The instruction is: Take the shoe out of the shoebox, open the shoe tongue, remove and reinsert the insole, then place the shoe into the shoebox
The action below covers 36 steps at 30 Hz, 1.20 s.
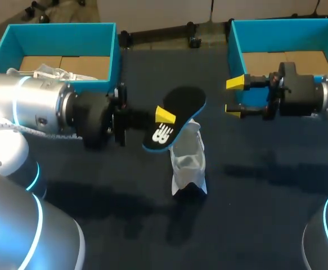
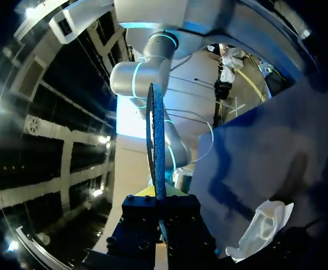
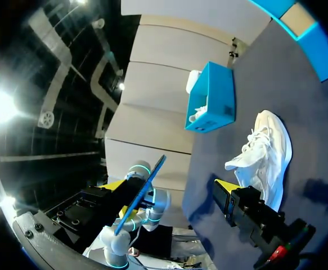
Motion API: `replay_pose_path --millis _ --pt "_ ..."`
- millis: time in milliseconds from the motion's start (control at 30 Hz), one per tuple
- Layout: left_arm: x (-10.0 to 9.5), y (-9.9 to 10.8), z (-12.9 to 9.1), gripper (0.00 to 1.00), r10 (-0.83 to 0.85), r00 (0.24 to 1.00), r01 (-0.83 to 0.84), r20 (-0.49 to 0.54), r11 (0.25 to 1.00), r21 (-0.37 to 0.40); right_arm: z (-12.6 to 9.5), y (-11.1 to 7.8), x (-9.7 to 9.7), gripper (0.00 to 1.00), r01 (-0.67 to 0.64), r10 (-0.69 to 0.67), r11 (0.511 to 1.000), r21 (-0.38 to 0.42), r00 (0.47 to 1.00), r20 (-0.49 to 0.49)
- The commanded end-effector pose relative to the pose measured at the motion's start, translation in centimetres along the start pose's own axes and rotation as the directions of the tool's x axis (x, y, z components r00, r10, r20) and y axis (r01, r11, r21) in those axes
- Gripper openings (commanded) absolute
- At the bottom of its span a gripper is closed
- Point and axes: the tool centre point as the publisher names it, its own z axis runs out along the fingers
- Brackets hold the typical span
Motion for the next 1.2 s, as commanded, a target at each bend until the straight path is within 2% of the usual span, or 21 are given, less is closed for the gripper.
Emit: replay_pose_path --millis 33,233,433,500,800,967,1200 --pt "1.6 0.2 0.0 0.00 0.086 0.995 -0.085 0.047 0.996 -0.030 0.1 -0.1 0.0 1.00 0.000 0.000 1.000 -0.002 1.000 0.001" --pt "3.4 1.1 -0.2 0.00 0.188 0.982 -0.187 0.031 0.982 -0.042 0.1 -0.1 0.0 1.00 0.000 0.000 1.000 -0.002 1.000 0.002" --pt "4.8 3.3 -0.1 0.00 0.209 0.977 -0.206 0.027 0.975 -0.086 0.4 -0.6 0.4 1.00 -0.018 0.018 1.000 0.014 0.999 0.029" --pt "5.2 4.1 0.0 0.00 0.266 0.964 -0.265 0.006 0.960 -0.087 0.5 -0.7 0.6 1.00 -0.025 0.024 1.000 0.017 0.999 0.038" --pt "5.4 7.1 0.9 0.00 0.365 0.931 -0.360 0.005 0.921 -0.152 1.7 -1.2 0.6 1.00 -0.062 0.061 0.998 0.032 0.997 0.045" --pt "5.5 8.4 2.0 0.00 0.368 0.930 -0.358 0.011 0.911 -0.202 2.5 -1.1 0.3 1.00 -0.068 0.066 0.997 0.043 0.997 0.046" --pt "5.7 8.7 3.1 0.00 0.367 0.930 -0.354 0.016 0.907 -0.229 3.3 -0.7 0.0 0.77 -0.069 0.067 0.996 0.053 0.997 0.043"
